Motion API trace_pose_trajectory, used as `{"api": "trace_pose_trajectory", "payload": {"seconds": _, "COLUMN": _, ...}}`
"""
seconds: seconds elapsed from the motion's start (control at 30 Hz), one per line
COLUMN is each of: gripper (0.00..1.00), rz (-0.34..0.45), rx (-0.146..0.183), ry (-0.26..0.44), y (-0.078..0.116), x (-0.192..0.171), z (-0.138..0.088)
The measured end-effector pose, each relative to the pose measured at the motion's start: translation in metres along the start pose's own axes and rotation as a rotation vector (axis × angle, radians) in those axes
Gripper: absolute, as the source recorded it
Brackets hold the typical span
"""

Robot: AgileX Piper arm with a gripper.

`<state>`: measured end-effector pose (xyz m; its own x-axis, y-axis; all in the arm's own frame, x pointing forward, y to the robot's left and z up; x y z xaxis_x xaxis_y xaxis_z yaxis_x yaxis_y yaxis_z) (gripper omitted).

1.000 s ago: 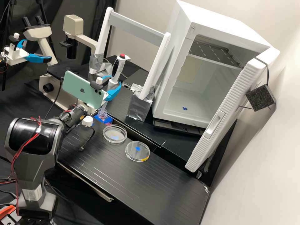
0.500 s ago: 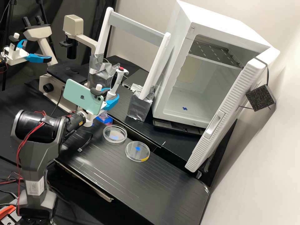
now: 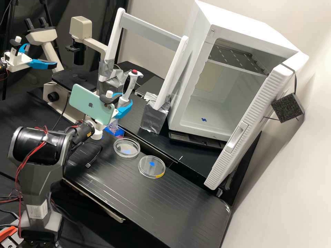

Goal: Use the pipette

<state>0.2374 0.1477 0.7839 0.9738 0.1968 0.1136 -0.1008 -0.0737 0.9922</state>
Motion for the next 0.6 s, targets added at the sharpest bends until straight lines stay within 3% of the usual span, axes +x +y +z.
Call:
{"api": "trace_pose_trajectory", "payload": {"seconds": 0.2, "gripper": 0.00, "rz": 0.021, "rx": 0.029, "ry": 0.052, "y": 0.011, "x": -0.007, "z": -0.014}}
{"api": "trace_pose_trajectory", "payload": {"seconds": 0.4, "gripper": 0.00, "rz": 0.056, "rx": 0.029, "ry": 0.102, "y": 0.025, "x": -0.015, "z": -0.026}}
{"api": "trace_pose_trajectory", "payload": {"seconds": 0.6, "gripper": 0.00, "rz": 0.102, "rx": 0.068, "ry": 0.144, "y": 0.042, "x": -0.023, "z": -0.036}}
